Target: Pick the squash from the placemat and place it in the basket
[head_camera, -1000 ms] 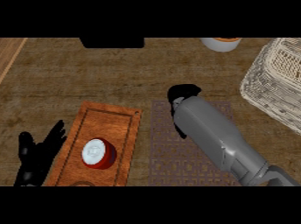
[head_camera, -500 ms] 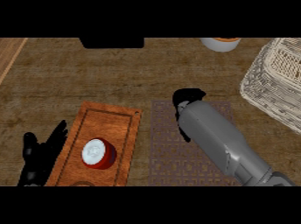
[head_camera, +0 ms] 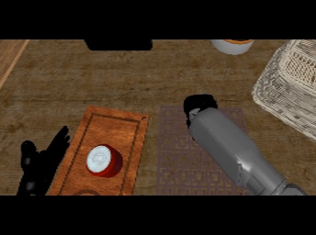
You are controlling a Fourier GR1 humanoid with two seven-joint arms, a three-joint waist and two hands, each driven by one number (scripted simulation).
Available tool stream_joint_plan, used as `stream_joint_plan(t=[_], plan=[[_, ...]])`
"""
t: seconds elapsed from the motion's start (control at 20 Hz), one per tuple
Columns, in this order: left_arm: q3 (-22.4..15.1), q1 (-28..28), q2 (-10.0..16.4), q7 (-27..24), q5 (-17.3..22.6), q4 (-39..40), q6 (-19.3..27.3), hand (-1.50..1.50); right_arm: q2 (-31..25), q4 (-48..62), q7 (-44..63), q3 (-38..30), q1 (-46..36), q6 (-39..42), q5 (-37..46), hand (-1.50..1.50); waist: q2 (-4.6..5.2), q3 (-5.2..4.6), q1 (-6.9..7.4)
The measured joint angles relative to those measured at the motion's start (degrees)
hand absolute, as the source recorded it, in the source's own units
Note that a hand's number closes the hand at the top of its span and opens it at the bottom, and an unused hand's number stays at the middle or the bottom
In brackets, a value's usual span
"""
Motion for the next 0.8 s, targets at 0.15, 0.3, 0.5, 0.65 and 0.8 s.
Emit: stream_joint_plan(t=[0.15,0.3,0.5,0.65,0.8], plan=[[0.06,-0.30,-0.53,0.74,-0.34,0.04,0.10,0.00,-0.27,-0.85,-1.87,1.92,0.69,0.91,2.59,1.50,-0.09,-0.05,0.05],[0.99,-0.19,-0.43,-0.44,-0.25,0.96,-0.92,0.00,-1.40,-1.39,-3.89,2.73,0.99,2.22,4.47,1.50,-0.08,0.01,0.06],[1.38,0.16,-0.73,0.44,-0.48,-0.14,-1.12,0.00,-2.30,-3.49,-5.11,3.21,3.38,2.50,6.71,1.50,-0.15,-0.05,0.05],[1.81,0.28,-0.78,0.20,-0.75,0.42,-1.54,0.00,-4.21,-7.22,-8.00,4.26,4.74,3.16,7.99,1.50,-0.16,0.04,-0.28],[2.10,1.67,-0.91,0.69,-0.66,-0.20,-0.84,0.00,-7.87,-15.03,-18.78,8.62,8.18,0.86,8.62,1.50,-0.71,0.20,-1.93]])
